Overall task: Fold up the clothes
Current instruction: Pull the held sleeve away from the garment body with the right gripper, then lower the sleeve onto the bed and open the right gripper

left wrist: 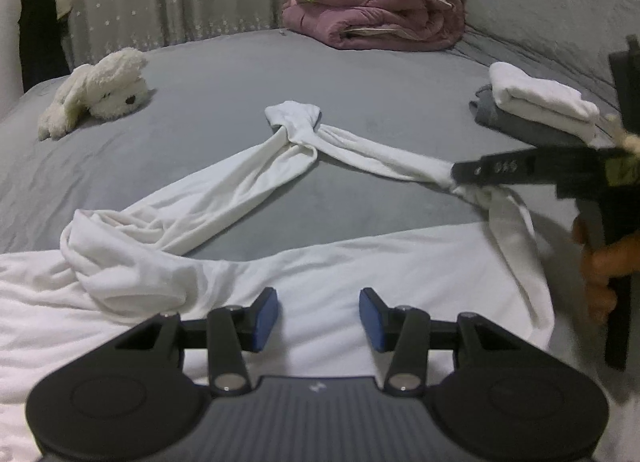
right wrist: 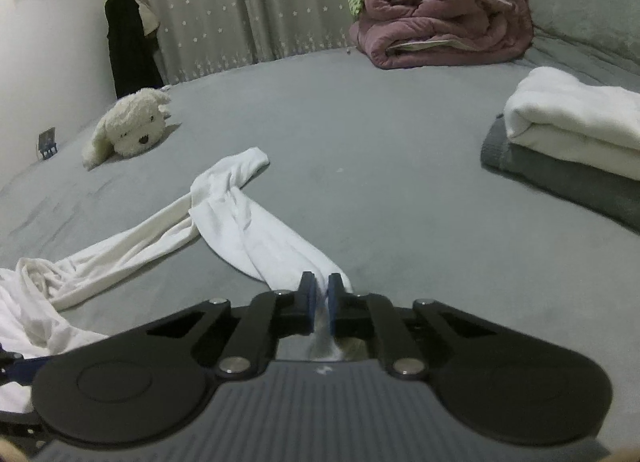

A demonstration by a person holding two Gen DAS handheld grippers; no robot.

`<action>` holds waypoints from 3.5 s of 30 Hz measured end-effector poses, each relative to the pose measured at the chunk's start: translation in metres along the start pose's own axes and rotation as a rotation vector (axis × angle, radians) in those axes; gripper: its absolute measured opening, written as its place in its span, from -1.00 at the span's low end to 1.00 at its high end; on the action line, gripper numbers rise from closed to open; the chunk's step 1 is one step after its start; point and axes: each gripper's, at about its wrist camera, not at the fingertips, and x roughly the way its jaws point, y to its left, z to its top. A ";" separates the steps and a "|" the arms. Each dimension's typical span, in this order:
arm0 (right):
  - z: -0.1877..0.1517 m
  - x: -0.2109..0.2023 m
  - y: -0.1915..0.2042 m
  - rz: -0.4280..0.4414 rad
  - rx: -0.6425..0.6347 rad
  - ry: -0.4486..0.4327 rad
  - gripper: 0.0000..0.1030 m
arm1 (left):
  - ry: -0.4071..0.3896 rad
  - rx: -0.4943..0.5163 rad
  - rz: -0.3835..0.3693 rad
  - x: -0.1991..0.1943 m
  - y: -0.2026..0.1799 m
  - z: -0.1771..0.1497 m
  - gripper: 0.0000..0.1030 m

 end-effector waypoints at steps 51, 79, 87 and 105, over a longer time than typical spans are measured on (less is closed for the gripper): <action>-0.015 -0.080 -0.067 -0.066 0.053 0.026 -0.33 | -0.024 0.027 -0.012 -0.003 -0.019 0.004 -0.08; -0.001 -0.089 -0.103 -0.241 0.098 -0.107 -0.95 | -0.040 0.085 -0.017 0.005 -0.031 0.001 -0.08; -0.004 -0.124 -0.136 -0.345 0.156 -0.125 -0.95 | -0.049 0.096 -0.001 0.005 -0.034 0.001 -0.08; -0.006 -0.120 -0.153 -0.367 0.176 -0.109 -0.95 | -0.067 0.225 -0.079 0.026 -0.030 0.027 0.00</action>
